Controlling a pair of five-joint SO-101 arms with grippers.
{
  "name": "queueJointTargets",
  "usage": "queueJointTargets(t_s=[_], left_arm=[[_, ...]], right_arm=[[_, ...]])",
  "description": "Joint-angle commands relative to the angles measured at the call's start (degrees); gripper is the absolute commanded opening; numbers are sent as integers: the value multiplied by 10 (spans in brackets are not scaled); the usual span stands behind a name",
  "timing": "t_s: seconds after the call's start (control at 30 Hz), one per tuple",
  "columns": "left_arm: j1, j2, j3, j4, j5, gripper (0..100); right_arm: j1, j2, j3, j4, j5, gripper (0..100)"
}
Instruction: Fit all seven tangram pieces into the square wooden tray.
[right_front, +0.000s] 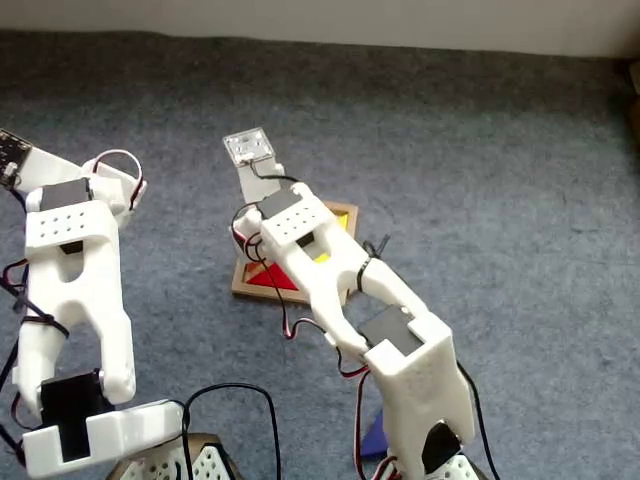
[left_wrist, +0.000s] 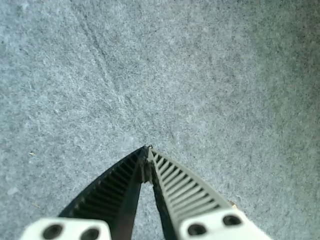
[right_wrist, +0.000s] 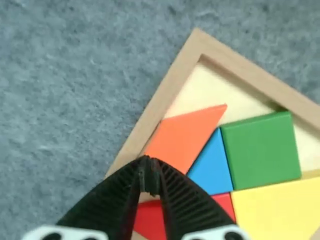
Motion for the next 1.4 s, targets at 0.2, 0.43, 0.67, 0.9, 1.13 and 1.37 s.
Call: queueJointTargets(t_s=[0.2, 0.43, 0.67, 0.9, 1.13, 1.37], left_arm=[[-5, -26, -21, -9, -7, 14], [-5, -26, -21, -9, -7, 14], [-5, -25, -21, -10, -7, 14], [-5, -23, -21, -10, -7, 14], [-5, -23, -15, -29, -7, 14], [-5, -22, -15, -31, -7, 14]], right_arm=[[-56, -5, -3, 99, 10, 5], [-99, -79, 1, 124, 11, 5], [-58, -236, 45, 153, 11, 5], [39, -414, 162, 153, 84, 10], [155, -436, 247, 151, 92, 107], [195, -344, 255, 125, 76, 125]])
